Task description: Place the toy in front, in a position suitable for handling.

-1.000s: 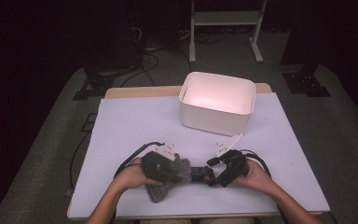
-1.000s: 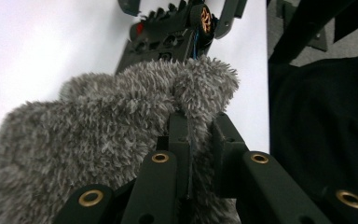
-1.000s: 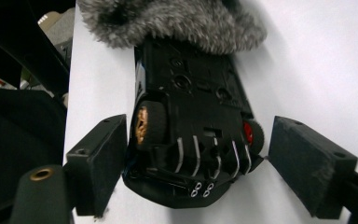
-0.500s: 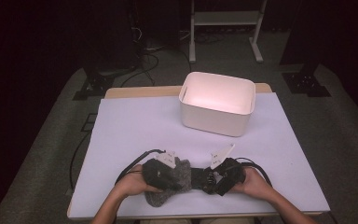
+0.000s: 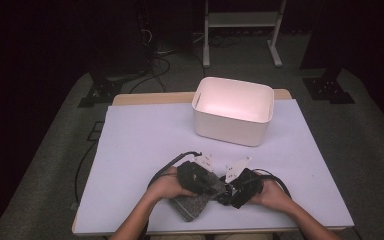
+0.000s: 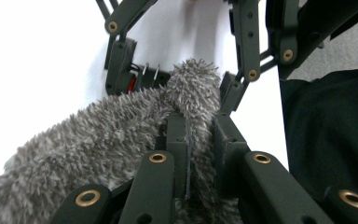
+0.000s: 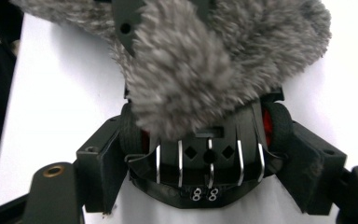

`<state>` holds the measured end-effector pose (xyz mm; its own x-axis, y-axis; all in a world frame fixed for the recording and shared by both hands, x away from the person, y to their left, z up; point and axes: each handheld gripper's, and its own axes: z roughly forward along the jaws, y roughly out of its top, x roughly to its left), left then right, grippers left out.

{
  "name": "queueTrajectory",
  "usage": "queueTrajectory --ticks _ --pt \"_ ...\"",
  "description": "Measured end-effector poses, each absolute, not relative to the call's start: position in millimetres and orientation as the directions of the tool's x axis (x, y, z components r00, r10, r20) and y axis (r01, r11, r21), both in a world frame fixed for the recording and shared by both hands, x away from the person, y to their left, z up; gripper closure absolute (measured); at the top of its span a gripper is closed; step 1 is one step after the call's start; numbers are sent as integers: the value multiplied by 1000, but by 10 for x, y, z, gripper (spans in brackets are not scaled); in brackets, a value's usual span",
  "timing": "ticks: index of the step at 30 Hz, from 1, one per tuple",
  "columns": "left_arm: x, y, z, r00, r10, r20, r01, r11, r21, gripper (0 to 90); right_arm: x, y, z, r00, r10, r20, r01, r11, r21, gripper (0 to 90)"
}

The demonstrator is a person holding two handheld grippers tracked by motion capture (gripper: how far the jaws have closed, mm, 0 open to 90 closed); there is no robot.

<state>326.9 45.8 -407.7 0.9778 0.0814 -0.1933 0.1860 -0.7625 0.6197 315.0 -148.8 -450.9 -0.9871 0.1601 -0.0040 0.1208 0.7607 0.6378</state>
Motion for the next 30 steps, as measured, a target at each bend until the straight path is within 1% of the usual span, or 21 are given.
queueTrajectory --ticks 4,7,12,15,18,22,25,30 --pt "3244 533 -4055 978 98 -185 192 -772 606 798 3153 -1494 -4508 -988 153 -6 114 760 640 235" --pt "3226 688 -4045 979 113 -172 194 -781 594 801 3145 -1497 -4509 -988 151 -15 106 758 643 235" --pt "3225 896 -4042 972 158 -171 230 -774 590 801 3150 -1497 -4500 -989 151 -13 107 756 646 234" --pt "3222 843 -4046 974 137 -183 221 -770 599 804 3141 -1486 -4505 -989 148 -27 97 763 639 235" --pt "3203 672 -4049 977 99 -191 196 -771 606 803 3144 -1487 -4509 -989 148 -23 100 762 639 235" --pt "3188 422 -4069 982 43 -181 147 -774 616 803 3139 -1488 -4510 -989 148 -27 97 764 638 235" --pt "3191 375 -4070 984 37 -177 140 -777 614 803 3138 -1492 -4514 -989 147 -28 95 763 640 235" --pt "3181 567 -4039 985 80 -150 155 -790 593 801 3140 -1500 -4522 -989 143 -29 90 757 647 235"
